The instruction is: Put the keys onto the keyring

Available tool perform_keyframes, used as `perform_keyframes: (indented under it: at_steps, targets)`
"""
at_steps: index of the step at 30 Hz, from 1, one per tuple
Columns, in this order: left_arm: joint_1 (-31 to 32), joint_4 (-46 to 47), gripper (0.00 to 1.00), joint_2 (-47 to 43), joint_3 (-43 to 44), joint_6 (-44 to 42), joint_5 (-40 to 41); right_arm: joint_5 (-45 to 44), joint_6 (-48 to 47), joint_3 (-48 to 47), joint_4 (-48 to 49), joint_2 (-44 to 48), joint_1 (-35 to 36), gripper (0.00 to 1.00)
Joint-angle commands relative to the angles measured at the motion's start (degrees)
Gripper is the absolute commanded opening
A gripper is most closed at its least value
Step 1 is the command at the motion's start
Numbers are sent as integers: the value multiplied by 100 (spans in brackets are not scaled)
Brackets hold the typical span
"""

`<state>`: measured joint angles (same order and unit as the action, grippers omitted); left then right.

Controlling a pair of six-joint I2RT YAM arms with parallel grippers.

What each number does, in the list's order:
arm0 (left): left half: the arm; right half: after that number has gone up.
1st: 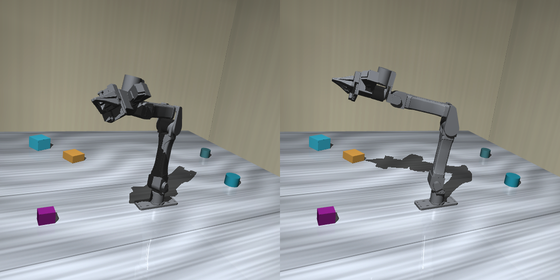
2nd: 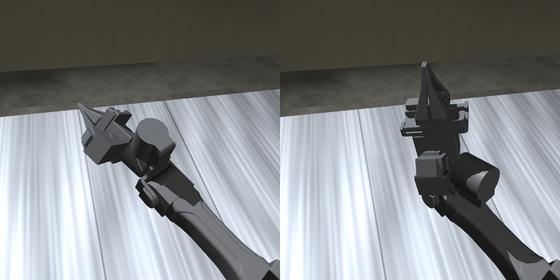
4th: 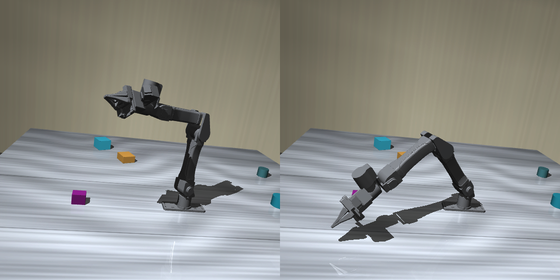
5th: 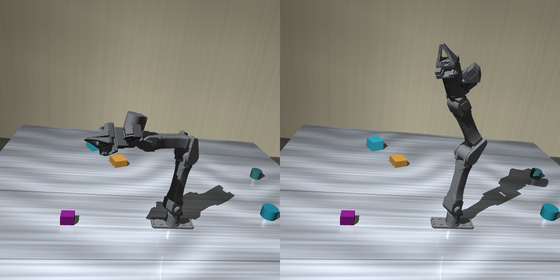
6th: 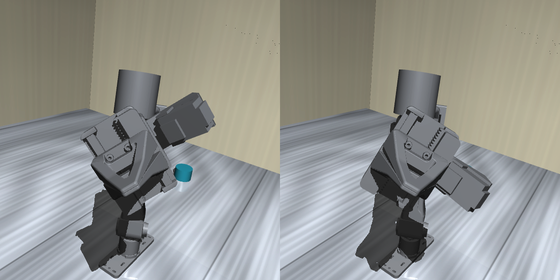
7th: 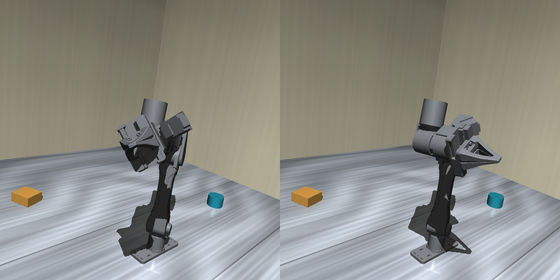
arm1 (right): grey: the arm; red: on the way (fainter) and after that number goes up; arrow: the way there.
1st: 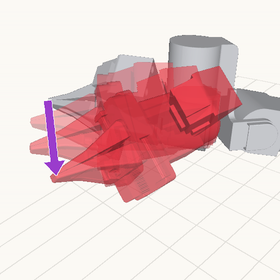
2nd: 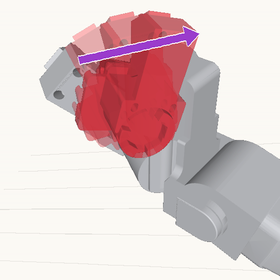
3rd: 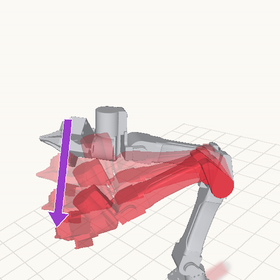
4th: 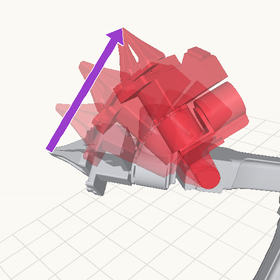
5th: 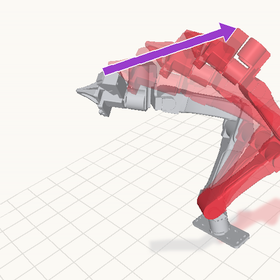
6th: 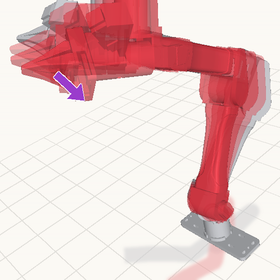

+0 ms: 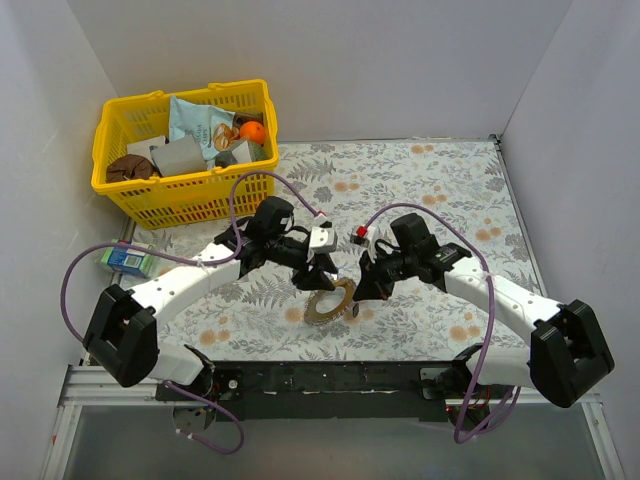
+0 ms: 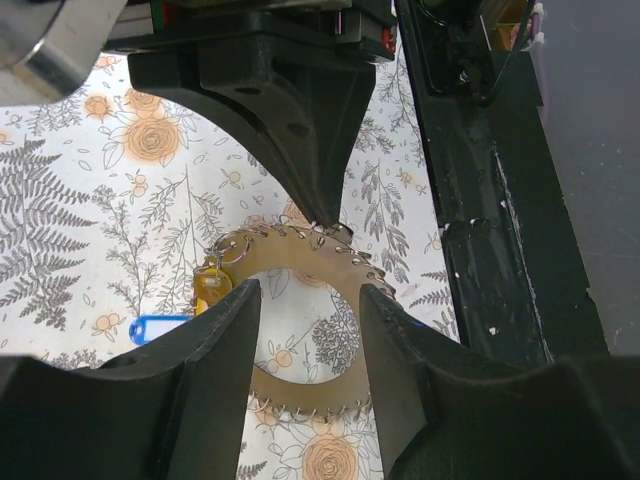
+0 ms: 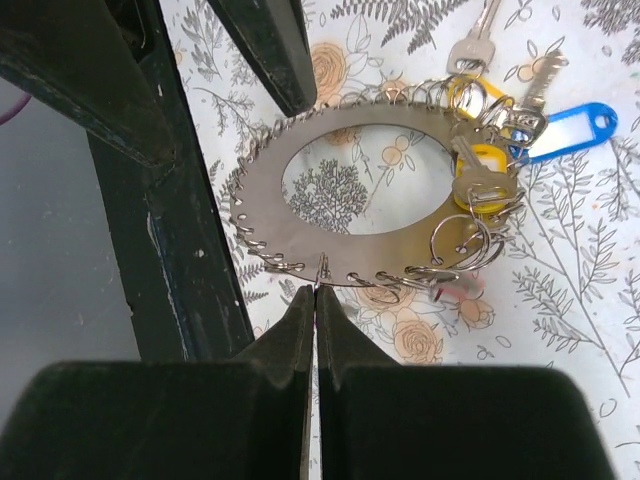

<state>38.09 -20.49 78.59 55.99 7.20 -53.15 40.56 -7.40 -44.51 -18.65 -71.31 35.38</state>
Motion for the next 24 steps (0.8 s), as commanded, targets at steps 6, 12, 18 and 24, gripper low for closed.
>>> perform_keyframes:
  at_steps: [6,12,18,24]
  targets:
    - [164,1187,38,209,-325,466,-433,286,19,-14,98,-23,4,1]
    - [199,1996,34,350,-711,958,-688,418,63,109,441,214,-13,1]
    - [243,2462,33,526,-862,1134,-811,480,116,162,547,267,-31,1]
    - [296,2515,31,684,-809,1134,-768,515,107,127,582,223,-31,1]
